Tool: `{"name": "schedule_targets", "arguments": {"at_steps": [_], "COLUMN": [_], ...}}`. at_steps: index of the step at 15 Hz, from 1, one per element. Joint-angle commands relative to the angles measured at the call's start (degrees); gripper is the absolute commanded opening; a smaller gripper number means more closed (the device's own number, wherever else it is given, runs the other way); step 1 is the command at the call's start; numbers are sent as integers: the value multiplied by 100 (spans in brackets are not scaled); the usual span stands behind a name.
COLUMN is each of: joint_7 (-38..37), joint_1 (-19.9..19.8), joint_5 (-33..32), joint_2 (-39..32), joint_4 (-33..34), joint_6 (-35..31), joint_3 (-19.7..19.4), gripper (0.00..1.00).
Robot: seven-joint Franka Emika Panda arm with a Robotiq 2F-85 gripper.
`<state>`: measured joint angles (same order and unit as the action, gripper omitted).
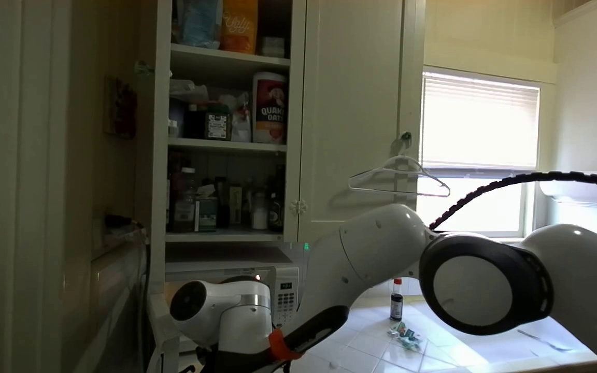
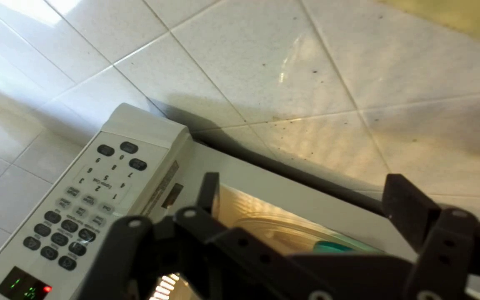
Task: Put the green cup in the microwave
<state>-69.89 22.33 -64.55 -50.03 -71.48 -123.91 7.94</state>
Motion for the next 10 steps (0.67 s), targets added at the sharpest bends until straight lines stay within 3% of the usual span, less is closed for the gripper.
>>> {"name": "schedule_targets", "arguments": {"at_steps": [1,6,10], "joint_7": [-643,-2323,-3100], "joint_1": [41,-66,-263], "joint_5": [62,435,503], "joint_2": [960,1936,2710], "joint_4": [-1208,-2504,-3620], "joint_6": [27,-11,-412], "joint_3": [159,20,27], "gripper": [100,100,100]}}
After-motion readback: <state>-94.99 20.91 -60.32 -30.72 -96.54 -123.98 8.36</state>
